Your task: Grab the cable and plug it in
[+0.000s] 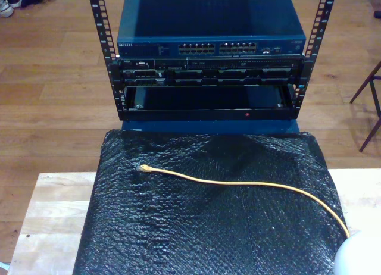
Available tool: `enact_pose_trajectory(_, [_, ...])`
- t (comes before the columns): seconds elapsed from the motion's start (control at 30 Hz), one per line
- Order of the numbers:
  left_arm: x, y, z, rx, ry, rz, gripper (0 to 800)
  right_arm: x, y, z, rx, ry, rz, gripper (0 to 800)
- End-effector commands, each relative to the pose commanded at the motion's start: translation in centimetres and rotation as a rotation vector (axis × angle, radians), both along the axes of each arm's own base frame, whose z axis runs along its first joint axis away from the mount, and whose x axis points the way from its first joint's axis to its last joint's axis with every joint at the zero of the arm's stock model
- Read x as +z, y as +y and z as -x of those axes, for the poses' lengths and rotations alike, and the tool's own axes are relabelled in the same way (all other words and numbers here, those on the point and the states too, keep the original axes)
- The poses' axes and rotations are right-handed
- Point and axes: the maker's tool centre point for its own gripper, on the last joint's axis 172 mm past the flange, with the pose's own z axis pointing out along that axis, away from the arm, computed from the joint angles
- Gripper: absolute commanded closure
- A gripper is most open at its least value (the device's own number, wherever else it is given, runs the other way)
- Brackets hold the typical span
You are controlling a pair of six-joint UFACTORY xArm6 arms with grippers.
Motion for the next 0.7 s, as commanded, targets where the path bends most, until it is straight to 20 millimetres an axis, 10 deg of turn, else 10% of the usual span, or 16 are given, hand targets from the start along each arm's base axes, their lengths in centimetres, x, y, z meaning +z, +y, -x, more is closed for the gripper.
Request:
enact_pose_trajectory(0.37, [-0.1,-0.3,0.0,0.004,0.004,0.008,0,0.3,-0.3,0.0,0.002,-0.001,0.005,0])
enact_pose_trajectory(0.7, [1.3,0.3,0.1,-0.002,0.015,0.022,0,4.7,-1.7,-0.4,-0.004,-0.009,-0.011,0])
